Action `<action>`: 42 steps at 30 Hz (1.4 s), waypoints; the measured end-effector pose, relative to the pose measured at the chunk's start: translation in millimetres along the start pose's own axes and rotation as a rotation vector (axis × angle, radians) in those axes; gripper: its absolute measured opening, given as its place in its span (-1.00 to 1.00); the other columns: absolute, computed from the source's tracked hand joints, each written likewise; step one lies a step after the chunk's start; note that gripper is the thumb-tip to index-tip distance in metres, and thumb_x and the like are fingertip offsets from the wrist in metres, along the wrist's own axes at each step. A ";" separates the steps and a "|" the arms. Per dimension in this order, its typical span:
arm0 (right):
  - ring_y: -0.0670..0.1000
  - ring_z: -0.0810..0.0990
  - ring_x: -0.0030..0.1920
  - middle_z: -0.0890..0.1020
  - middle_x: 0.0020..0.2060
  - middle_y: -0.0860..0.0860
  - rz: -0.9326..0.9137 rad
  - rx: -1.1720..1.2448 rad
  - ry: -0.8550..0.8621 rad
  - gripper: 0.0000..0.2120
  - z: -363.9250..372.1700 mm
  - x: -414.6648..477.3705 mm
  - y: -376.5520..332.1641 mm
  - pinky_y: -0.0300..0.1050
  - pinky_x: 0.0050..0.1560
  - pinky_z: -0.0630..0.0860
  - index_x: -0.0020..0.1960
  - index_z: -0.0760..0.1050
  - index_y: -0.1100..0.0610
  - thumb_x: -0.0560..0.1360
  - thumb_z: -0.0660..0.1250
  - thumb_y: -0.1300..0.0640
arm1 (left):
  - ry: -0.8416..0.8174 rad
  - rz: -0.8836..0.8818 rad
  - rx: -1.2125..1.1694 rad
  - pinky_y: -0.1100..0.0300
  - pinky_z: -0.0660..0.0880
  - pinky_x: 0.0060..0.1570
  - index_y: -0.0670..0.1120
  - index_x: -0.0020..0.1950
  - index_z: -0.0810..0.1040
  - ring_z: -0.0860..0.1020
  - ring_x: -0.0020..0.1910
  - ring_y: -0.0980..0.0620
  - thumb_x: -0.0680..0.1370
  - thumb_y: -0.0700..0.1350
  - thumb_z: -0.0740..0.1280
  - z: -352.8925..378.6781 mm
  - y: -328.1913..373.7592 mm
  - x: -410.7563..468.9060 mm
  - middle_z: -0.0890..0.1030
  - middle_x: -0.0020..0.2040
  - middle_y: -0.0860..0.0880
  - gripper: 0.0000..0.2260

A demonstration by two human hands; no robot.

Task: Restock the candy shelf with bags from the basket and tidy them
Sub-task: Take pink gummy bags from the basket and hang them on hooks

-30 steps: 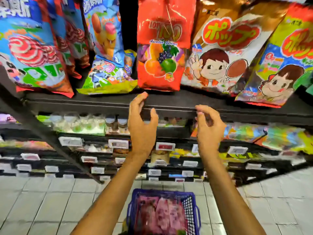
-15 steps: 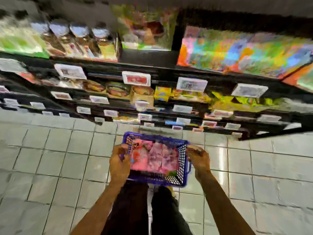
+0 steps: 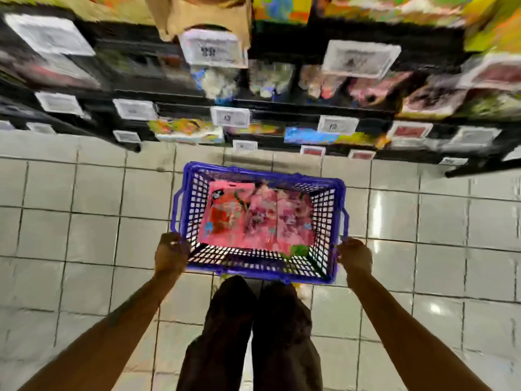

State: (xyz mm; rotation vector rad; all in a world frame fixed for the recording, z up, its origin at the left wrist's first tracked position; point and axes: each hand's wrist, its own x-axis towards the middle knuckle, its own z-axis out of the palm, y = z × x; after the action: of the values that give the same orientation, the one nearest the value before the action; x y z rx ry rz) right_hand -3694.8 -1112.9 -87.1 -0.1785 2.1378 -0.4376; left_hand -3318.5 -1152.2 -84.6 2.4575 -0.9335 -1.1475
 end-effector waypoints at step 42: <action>-0.04 0.51 -0.56 0.58 -0.54 0.00 -0.315 -0.147 -0.325 -0.87 -93.9 -283.0 -170.8 -0.20 -0.42 0.49 -0.16 0.53 0.19 0.45 0.38 0.39 | 0.385 -0.709 -0.782 0.19 0.50 -0.38 -0.29 0.09 0.53 0.57 -0.37 0.00 0.47 -0.14 0.48 -279.1 -12.5 -279.8 0.59 -0.03 -0.26 -0.69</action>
State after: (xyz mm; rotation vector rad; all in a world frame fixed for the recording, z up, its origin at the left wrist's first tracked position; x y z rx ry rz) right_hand -3617.1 -1166.8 243.3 -0.6329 1.8237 -0.4004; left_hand -3234.5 -966.2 254.1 2.1919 0.4757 -0.8938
